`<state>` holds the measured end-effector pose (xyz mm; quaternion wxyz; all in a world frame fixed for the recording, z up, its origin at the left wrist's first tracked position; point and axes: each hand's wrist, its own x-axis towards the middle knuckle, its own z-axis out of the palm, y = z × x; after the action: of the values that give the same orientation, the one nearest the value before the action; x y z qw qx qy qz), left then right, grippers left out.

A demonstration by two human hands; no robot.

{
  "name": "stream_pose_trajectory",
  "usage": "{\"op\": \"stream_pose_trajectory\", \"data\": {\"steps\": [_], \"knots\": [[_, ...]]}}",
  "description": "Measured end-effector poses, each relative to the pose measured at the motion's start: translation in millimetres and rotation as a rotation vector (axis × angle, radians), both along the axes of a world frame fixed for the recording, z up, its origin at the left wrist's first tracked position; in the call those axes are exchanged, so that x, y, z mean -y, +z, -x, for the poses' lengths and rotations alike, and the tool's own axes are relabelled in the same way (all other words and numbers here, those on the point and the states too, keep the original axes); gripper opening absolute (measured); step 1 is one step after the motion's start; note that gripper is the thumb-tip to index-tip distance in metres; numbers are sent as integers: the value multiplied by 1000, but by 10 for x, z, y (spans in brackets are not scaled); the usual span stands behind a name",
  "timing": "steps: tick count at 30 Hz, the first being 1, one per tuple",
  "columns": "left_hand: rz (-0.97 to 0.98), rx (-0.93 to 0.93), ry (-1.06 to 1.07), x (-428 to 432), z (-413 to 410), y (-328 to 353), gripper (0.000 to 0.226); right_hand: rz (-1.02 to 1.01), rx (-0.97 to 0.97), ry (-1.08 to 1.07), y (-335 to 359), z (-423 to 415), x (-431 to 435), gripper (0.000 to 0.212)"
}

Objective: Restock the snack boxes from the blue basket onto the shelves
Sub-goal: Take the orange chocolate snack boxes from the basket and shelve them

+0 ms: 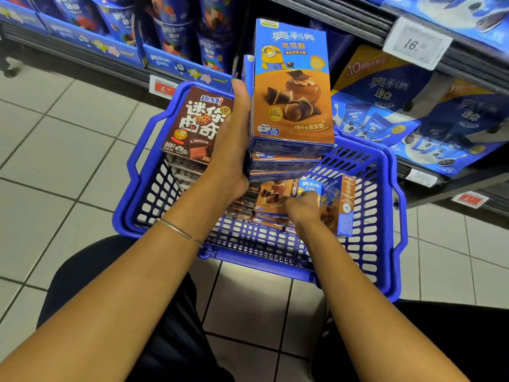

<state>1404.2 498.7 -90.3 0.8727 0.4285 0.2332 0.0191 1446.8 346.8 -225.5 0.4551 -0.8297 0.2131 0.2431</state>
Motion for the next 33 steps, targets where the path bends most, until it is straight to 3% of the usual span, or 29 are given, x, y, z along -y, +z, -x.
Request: {"op": "stream_pose_trajectory", "data": {"steps": [1, 4, 7, 10, 16, 22, 23, 26, 31, 33], "knots": [[4, 0, -6, -3, -4, -10, 76, -32, -17, -3, 2, -4, 17, 35], [4, 1, -14, -12, -11, -20, 77, -79, -69, 11, 106, -52, 67, 15], [15, -13, -15, -28, -10, -14, 76, -174, -25, -132, 372, -96, 135, 7], [14, -11, -17, -45, -11, -15, 74, -344, -45, -197, 684, -81, 238, 26], [24, 8, -13, -58, 11, -23, 72, -731, 60, -295, 1294, -100, 438, 28], [9, 29, -2, -59, -22, -54, 74, -938, 171, -142, 1981, -146, 412, 65], [8, 32, -3, -61, -29, -63, 74, -955, 178, -101, 2058, -134, 375, 64], [-24, 15, 8, -75, -53, -96, 75, -1013, 164, -6, 2152, -132, 212, 34], [-105, 34, 19, -79, -80, -179, 75, -884, 192, 25, 2125, -137, -40, 17], [-149, 0, 34, -71, -86, -195, 82, -893, 169, 38, 2096, -125, -89, 20]]}}
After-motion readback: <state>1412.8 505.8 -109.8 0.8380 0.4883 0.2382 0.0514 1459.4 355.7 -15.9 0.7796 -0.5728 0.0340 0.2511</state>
